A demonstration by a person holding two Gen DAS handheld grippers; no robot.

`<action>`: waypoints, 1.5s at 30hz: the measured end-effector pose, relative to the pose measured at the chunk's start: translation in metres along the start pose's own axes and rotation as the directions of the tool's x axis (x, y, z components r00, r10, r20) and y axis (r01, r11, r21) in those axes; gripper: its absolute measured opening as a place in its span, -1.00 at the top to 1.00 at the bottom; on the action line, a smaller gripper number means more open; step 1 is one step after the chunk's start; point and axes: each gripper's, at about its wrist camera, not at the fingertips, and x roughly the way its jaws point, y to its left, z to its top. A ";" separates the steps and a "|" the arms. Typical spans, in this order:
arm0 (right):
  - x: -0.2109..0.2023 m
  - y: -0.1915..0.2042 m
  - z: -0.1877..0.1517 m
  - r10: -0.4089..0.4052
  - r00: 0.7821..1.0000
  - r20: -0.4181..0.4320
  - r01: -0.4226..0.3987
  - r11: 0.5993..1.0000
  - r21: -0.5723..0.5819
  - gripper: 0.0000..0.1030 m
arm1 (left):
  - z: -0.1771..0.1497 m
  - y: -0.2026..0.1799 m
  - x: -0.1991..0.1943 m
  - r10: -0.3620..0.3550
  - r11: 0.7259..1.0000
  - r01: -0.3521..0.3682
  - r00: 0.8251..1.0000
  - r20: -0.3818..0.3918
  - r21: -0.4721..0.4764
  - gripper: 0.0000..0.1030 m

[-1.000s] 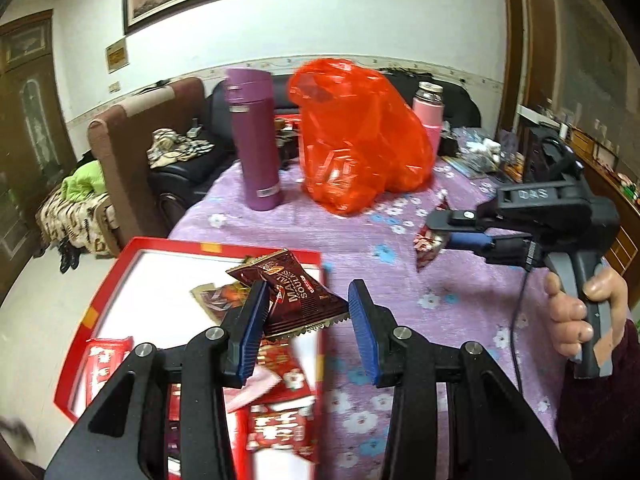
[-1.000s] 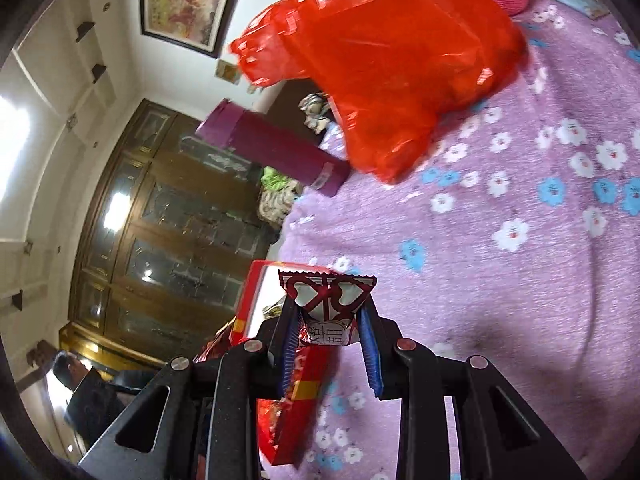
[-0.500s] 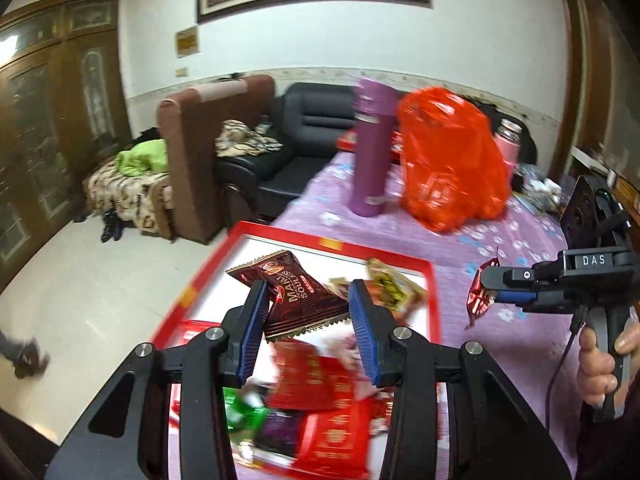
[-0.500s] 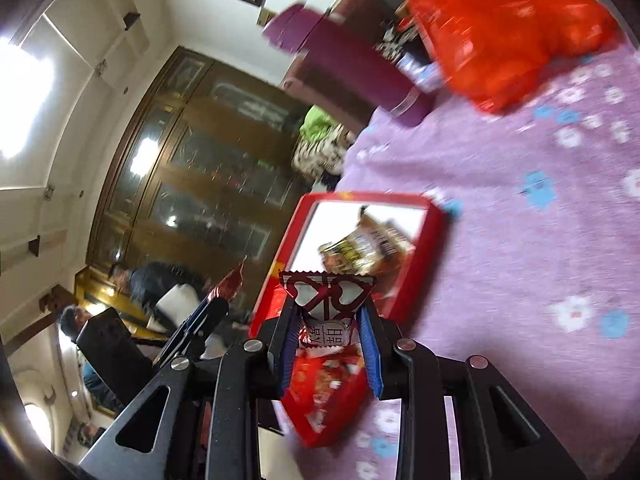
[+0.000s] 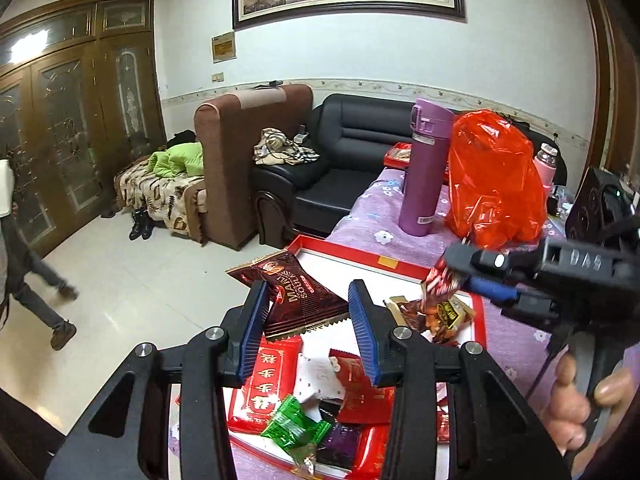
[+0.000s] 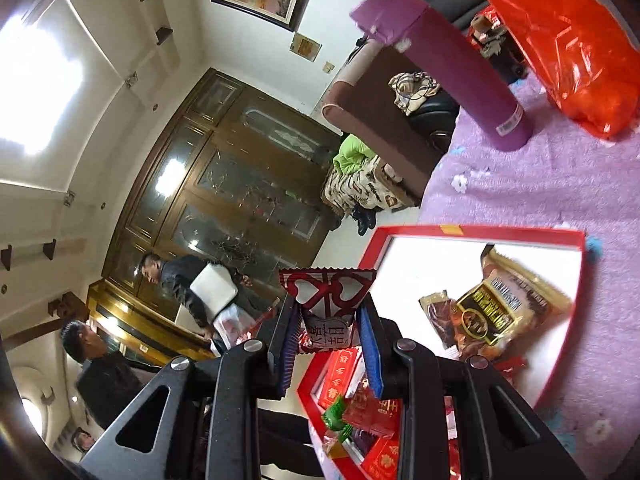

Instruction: Organize snacks

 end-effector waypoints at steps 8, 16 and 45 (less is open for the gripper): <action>0.012 -0.030 -0.003 -0.039 0.998 -0.051 0.041 0.998 0.039 0.45 | -0.005 -0.006 0.008 0.022 1.000 -0.022 0.999 -0.030 -0.006 0.23; 0.013 -0.035 -0.003 -0.052 0.998 -0.046 0.053 0.998 0.025 0.41 | -0.005 -0.017 0.008 0.027 1.000 -0.027 0.999 -0.038 0.014 0.23; -0.006 -0.007 -0.012 -0.232 0.970 0.067 0.239 0.959 -0.149 -0.27 | -0.020 -0.014 0.021 0.115 0.993 -0.116 0.992 -0.054 -0.016 -0.63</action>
